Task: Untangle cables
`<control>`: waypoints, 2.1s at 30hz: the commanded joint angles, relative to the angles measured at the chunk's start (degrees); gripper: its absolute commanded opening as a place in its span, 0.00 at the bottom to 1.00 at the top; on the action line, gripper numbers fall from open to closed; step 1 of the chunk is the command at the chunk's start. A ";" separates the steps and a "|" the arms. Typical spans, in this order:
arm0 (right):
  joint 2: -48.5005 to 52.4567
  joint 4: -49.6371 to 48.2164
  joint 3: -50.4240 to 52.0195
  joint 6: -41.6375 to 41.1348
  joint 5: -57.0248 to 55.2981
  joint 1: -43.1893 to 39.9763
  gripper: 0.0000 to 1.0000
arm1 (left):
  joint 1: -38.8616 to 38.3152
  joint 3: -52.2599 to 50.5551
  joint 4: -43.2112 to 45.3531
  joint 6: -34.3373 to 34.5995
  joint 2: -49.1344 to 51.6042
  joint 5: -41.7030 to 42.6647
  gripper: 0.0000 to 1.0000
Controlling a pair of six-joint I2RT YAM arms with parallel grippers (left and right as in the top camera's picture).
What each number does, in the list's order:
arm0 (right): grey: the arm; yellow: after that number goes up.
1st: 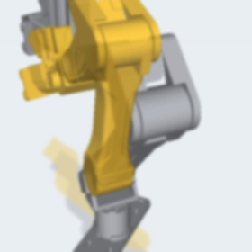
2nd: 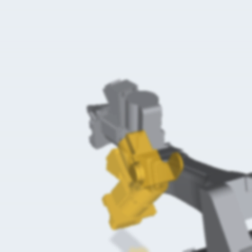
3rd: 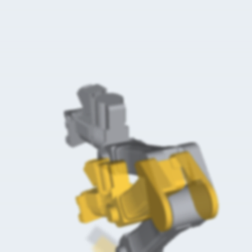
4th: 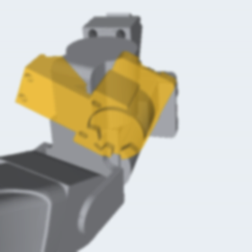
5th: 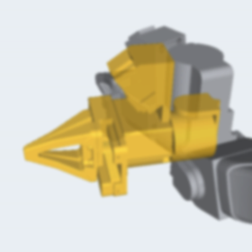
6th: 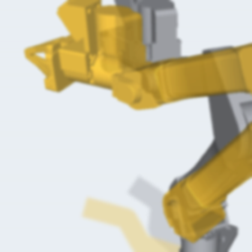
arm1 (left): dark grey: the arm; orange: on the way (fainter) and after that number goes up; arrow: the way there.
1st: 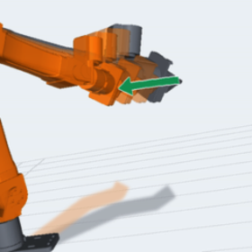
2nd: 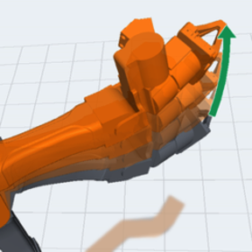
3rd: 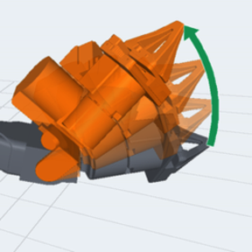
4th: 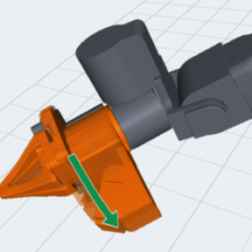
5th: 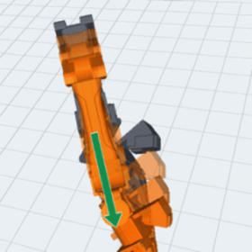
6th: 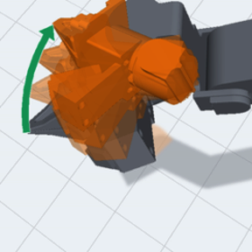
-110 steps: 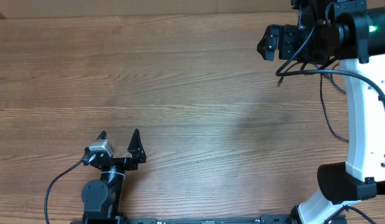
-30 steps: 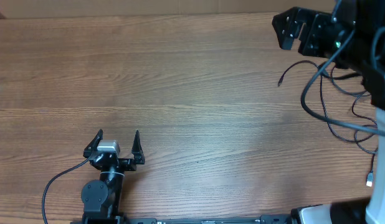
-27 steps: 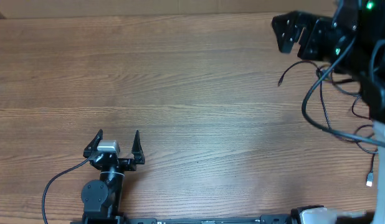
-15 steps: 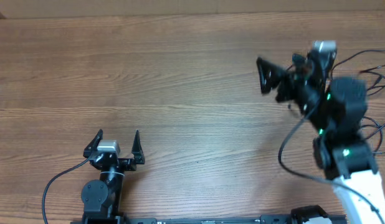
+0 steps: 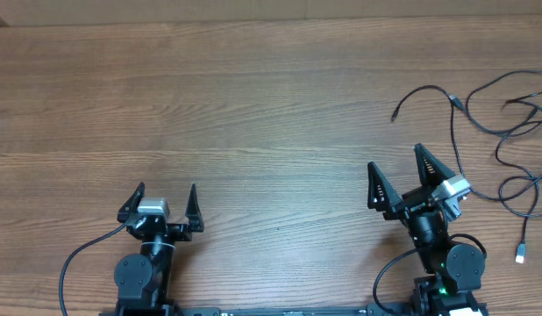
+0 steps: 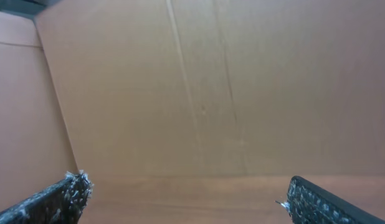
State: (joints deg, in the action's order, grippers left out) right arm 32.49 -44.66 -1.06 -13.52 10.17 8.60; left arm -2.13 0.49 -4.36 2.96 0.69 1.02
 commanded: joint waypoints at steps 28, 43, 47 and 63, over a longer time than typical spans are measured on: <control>-32.33 48.92 0.61 17.07 -2.82 -3.61 1.00 | 0.24 -0.20 -0.13 -0.61 -0.44 0.04 1.00; -32.33 49.53 0.57 17.03 -7.32 -3.61 1.00 | 0.24 -0.20 -0.13 -0.63 -0.44 0.04 1.00; -32.33 49.57 0.57 17.00 -7.76 -4.55 1.00 | 0.24 -0.20 -0.13 -0.61 -0.44 0.04 1.00; -32.33 49.48 0.57 17.00 -8.17 -4.61 1.00 | 0.24 -0.20 -0.13 -0.61 -0.44 0.04 1.00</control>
State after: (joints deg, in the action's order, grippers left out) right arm 0.84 5.15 -1.06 3.22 2.55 4.16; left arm -2.13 0.49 -4.36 2.96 0.69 1.02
